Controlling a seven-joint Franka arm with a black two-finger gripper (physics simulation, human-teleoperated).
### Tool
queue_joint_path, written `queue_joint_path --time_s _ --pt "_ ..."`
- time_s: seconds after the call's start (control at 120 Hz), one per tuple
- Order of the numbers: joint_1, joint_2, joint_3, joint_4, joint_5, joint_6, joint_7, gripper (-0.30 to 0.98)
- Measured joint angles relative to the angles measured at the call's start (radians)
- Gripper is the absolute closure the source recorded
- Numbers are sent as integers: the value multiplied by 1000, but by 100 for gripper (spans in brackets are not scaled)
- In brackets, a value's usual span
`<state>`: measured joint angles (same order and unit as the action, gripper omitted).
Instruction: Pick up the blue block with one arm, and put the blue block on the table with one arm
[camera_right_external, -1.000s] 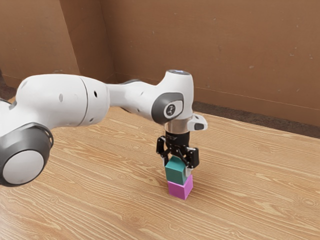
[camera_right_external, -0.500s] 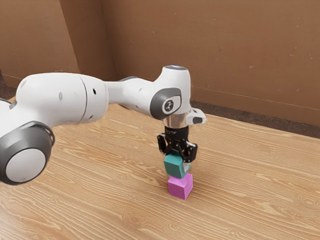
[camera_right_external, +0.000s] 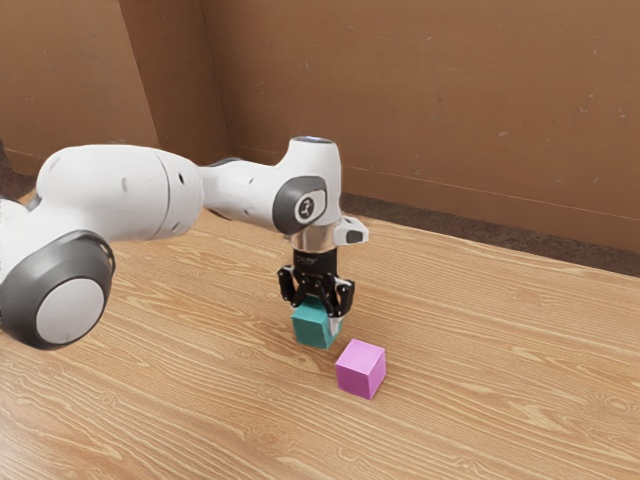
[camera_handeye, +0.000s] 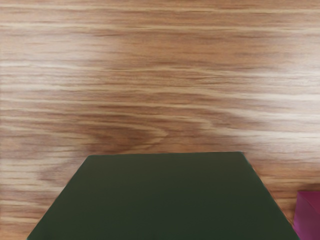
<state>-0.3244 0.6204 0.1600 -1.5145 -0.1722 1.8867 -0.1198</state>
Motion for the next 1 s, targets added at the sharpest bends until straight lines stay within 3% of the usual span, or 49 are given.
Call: queue_joint_path --time_s 0.258,0.517,0.75,1.0 --pt "3 0 1 12 -3 -1 15 10" --pt "-10 -76 47 90 31 -81 27 3" --pt "-9 -182 74 315 127 -295 33 1" --pt "-74 -433 76 147 260 -409 16 0"
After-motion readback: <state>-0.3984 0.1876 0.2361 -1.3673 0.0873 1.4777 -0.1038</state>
